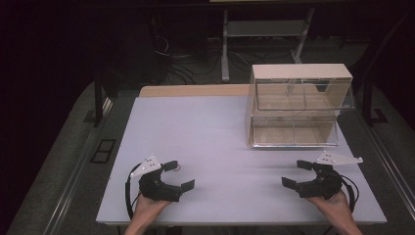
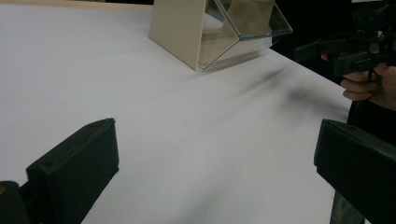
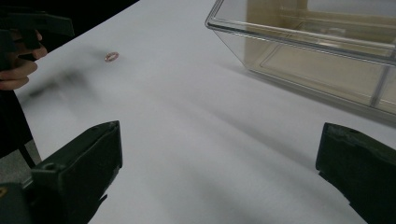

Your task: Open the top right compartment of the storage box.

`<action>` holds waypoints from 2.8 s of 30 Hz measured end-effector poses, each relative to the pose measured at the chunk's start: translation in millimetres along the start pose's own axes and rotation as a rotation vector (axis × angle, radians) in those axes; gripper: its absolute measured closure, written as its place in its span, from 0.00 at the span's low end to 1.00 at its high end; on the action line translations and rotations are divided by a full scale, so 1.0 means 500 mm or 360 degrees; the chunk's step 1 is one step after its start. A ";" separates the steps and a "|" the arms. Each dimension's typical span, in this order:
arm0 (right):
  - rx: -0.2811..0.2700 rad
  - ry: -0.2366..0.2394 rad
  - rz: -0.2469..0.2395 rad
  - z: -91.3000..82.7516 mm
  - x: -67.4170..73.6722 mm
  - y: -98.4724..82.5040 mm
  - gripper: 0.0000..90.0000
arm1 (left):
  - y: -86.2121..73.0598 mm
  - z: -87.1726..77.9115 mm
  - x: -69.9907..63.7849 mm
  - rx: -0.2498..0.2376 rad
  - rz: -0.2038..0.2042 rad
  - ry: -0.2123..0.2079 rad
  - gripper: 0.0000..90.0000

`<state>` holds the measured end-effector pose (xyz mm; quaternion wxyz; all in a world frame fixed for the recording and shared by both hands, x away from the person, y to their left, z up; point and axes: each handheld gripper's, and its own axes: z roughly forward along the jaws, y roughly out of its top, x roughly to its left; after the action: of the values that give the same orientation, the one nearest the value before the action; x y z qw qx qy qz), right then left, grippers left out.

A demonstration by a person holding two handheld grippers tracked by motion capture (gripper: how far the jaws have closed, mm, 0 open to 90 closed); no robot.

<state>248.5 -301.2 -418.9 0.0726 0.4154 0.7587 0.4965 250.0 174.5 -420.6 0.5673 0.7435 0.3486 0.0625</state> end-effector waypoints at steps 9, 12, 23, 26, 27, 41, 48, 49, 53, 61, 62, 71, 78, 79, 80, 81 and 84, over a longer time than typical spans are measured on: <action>0.0017 0.0022 0.0008 -0.003 0.003 0.001 0.00 | 0.000 0.000 0.000 -0.0003 -0.0002 -0.0003 0.00; 0.0021 0.0025 0.0008 -0.005 0.003 0.001 0.00 | 0.000 0.000 0.000 -0.0002 -0.0003 -0.0002 0.00; 0.0088 0.0022 -0.0027 -0.009 0.010 0.010 0.00 | -0.001 0.001 0.001 0.0003 -0.0012 0.0007 0.00; 0.0106 0.0023 -0.0024 -0.009 0.011 0.013 0.00 | -0.001 0.001 0.001 0.0003 -0.0014 0.0009 0.00; 0.0113 0.0020 -0.0022 -0.010 0.011 0.014 0.00 | -0.001 0.001 0.001 0.0003 -0.0015 0.0010 0.00; 0.0128 0.0006 -0.0024 -0.037 -0.001 0.040 0.01 | -0.002 -0.001 0.001 -0.0002 -0.0019 0.0015 0.00; 0.0129 -0.0003 -0.0044 -0.057 -0.013 0.064 0.01 | -0.002 0.000 0.001 -0.0001 -0.0025 0.0013 0.00; 0.0124 -0.0008 -0.0051 -0.059 -0.015 0.068 0.01 | -0.002 0.000 0.001 -0.0001 -0.0022 0.0012 0.00; 0.0140 -0.0014 -0.0053 -0.067 -0.022 0.081 0.01 | -0.002 0.000 0.001 -0.0003 -0.0031 0.0013 0.00; 0.0161 -0.0030 -0.0081 -0.075 -0.033 0.100 0.01 | -0.003 0.002 0.001 -0.0005 -0.0031 0.0015 0.00; 0.0161 -0.0030 -0.0081 -0.075 -0.033 0.100 0.01 | -0.002 0.002 0.001 -0.0005 -0.0029 0.0015 0.00; 0.0181 -0.0005 -0.0077 -0.083 -0.047 0.131 0.12 | -0.003 0.001 0.001 -0.0005 -0.0030 0.0014 0.00; 0.0212 0.0037 -0.0105 -0.091 -0.061 0.151 0.32 | -0.002 0.001 0.002 -0.0006 -0.0026 0.0018 0.00; 0.0213 0.0037 -0.0107 -0.092 -0.063 0.154 0.36 | -0.003 0.001 0.001 -0.0006 -0.0029 0.0018 0.00; 0.0214 0.0037 -0.0108 -0.093 -0.064 0.157 0.38 | -0.003 0.001 0.001 -0.0004 -0.0028 0.0017 0.00; 0.0216 0.0025 -0.0110 -0.096 -0.068 0.162 0.43 | -0.003 0.001 0.001 -0.0003 -0.0028 0.0017 0.00; 0.0219 0.0016 -0.0107 -0.099 -0.073 0.166 0.48 | -0.002 0.001 0.002 -0.0004 -0.0025 0.0018 0.00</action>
<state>292.7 -347.7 -337.7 0.0567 0.3912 0.8050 0.4425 250.2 174.9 -422.0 0.5667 0.7397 0.3574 0.0626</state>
